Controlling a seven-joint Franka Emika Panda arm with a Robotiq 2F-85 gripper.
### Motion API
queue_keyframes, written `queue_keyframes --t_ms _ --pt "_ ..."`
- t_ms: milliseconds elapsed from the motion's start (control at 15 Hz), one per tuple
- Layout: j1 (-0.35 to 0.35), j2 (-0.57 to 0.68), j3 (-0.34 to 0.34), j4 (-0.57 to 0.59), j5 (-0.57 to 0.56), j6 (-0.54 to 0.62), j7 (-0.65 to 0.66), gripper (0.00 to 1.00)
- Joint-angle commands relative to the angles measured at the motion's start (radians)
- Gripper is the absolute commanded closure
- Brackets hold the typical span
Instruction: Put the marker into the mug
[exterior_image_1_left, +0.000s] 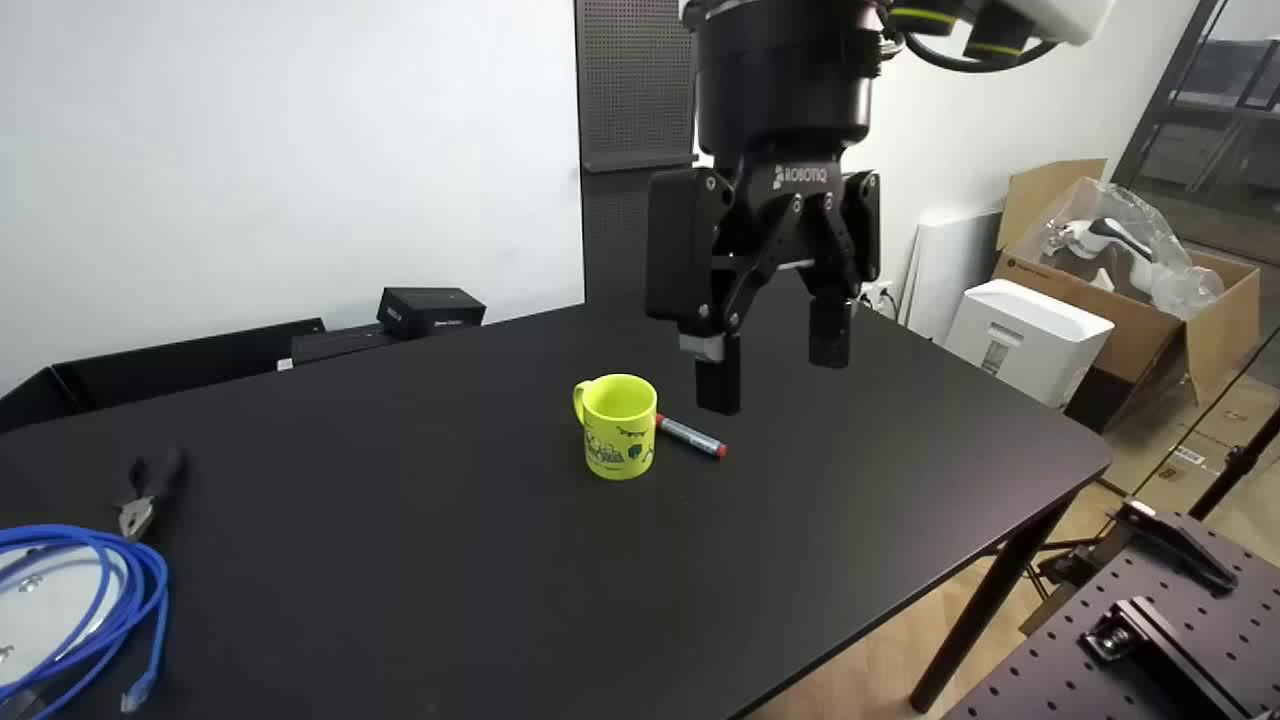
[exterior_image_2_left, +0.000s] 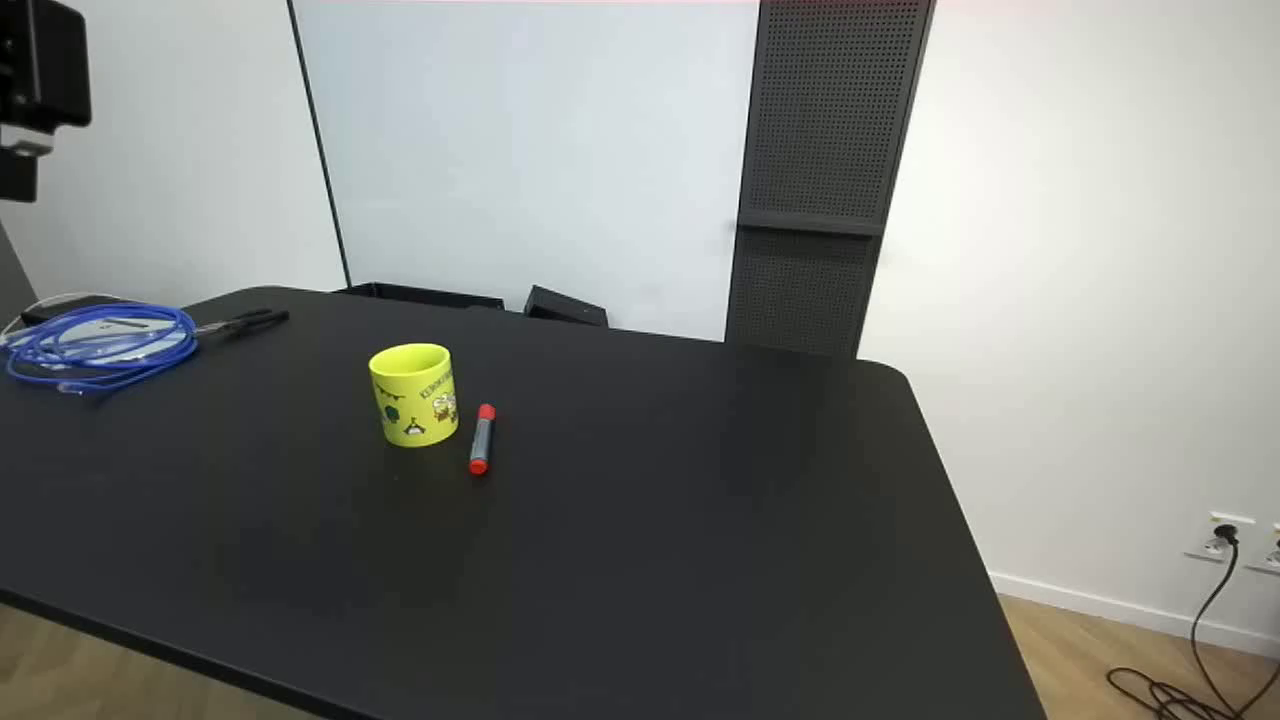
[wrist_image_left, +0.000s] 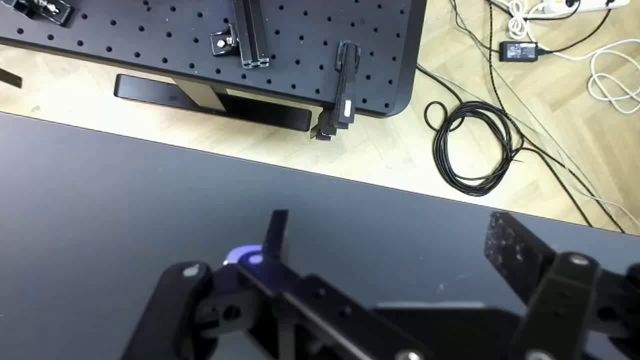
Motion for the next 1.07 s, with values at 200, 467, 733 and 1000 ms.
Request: queue_keyframes --t_ms 200,467,733,1000 --pt "-0.008 0.0 0.007 0.002 0.002 -0.003 -0.002 0.0" --pt "-0.008 0.0 0.007 0.002 0.002 -0.003 -0.002 0.0" --pt "-0.008 0.0 0.007 0.002 0.002 -0.003 -0.002 0.0" --pt "-0.046 -0.007 0.015 -0.002 -0.095 0.065 0.018 0.0"
